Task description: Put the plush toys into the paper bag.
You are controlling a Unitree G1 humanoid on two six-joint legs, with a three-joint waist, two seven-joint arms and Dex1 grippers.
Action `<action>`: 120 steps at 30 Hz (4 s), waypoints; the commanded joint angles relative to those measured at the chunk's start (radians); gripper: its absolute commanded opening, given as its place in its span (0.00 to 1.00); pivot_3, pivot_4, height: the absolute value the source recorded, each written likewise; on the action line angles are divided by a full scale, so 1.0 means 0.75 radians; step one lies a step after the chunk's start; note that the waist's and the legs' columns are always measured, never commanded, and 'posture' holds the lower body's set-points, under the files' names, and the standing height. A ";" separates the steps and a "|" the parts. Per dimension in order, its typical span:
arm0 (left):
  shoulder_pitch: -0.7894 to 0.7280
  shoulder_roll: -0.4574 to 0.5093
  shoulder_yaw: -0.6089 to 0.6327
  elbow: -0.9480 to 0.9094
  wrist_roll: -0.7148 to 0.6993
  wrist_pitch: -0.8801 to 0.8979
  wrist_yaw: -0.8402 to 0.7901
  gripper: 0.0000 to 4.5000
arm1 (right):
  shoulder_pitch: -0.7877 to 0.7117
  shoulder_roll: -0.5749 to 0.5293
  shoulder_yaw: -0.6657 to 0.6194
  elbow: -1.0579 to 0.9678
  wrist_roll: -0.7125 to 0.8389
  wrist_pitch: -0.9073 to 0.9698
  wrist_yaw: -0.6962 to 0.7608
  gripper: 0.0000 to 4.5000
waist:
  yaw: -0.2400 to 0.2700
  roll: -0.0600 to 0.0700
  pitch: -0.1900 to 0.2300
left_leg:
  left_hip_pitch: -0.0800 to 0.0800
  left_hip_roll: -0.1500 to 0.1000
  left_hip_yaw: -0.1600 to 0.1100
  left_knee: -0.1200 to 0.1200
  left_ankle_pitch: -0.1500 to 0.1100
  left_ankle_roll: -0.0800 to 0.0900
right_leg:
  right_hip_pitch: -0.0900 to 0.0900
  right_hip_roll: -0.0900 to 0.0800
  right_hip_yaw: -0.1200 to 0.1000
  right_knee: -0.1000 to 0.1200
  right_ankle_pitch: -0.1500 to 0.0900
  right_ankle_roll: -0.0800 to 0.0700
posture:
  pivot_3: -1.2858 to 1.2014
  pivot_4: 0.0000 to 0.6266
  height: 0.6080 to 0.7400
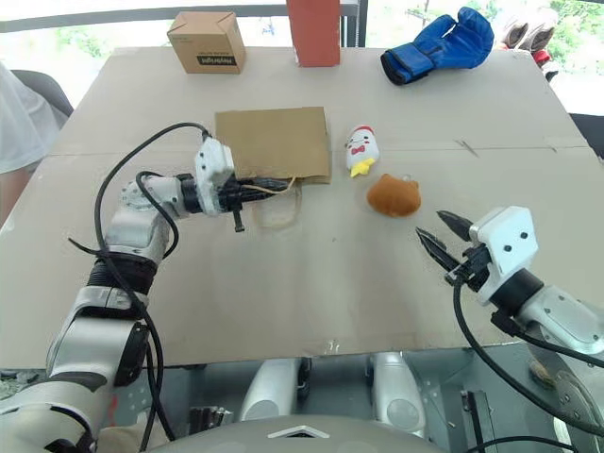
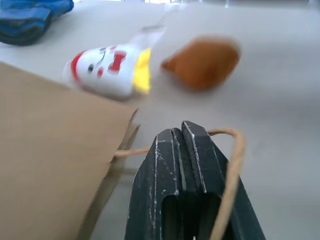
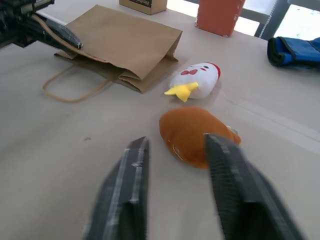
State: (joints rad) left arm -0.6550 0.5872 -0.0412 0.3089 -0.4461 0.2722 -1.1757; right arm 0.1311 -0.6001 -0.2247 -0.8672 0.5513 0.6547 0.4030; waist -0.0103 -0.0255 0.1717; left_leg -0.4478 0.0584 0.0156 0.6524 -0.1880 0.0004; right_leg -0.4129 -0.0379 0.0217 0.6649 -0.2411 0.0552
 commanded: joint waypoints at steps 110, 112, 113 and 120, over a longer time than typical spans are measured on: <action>-0.091 -0.184 0.440 -0.653 -1.560 0.998 1.835 0.00 | -1.451 0.575 0.975 1.601 -0.664 -0.591 0.545 0.01 | 0.000 -0.002 0.003 | -0.001 -0.001 -0.004 -0.006 0.002 -0.003 | -0.002 0.003 -0.001 -0.003 0.001 -0.001 | 0.52 0.24 0.80; -0.064 -0.184 0.432 -0.683 -1.580 0.997 1.844 0.00 | -1.512 0.678 0.968 1.784 -0.671 -0.691 0.578 0.01 | -0.004 -0.002 0.003 | 0.000 -0.001 -0.004 -0.006 0.002 -0.003 | -0.002 0.003 -0.001 -0.003 0.001 -0.001 | 0.52 0.24 0.80; -0.055 -0.179 0.432 -0.690 -1.588 0.993 1.848 0.00 | -1.525 0.708 0.953 1.837 -0.665 -0.710 0.592 0.15 | -0.004 -0.002 0.003 | 0.000 -0.001 -0.004 -0.006 0.002 -0.003 | -0.002 0.003 -0.001 -0.002 0.001 -0.001 | 0.52 0.24 0.80; 0.009 -0.114 0.468 -0.708 -1.668 0.940 1.907 0.00 | -1.495 0.687 0.910 1.857 -0.748 -0.835 0.583 0.78 | 0.005 -0.002 0.003 | -0.001 -0.001 -0.005 -0.006 0.002 -0.003 | -0.002 0.002 -0.003 -0.003 0.001 -0.001 | 0.52 0.24 0.80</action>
State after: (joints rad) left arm -0.6566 0.4797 0.2747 -0.1858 -1.6626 1.0043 0.2482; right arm -0.9883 -0.0692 0.5011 0.5731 -0.0017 0.0522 0.8505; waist -0.0066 -0.0271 0.1741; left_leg -0.4487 0.0575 0.0119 0.6478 -0.1868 -0.0021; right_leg -0.4142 -0.0367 0.0198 0.6628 -0.2405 0.0546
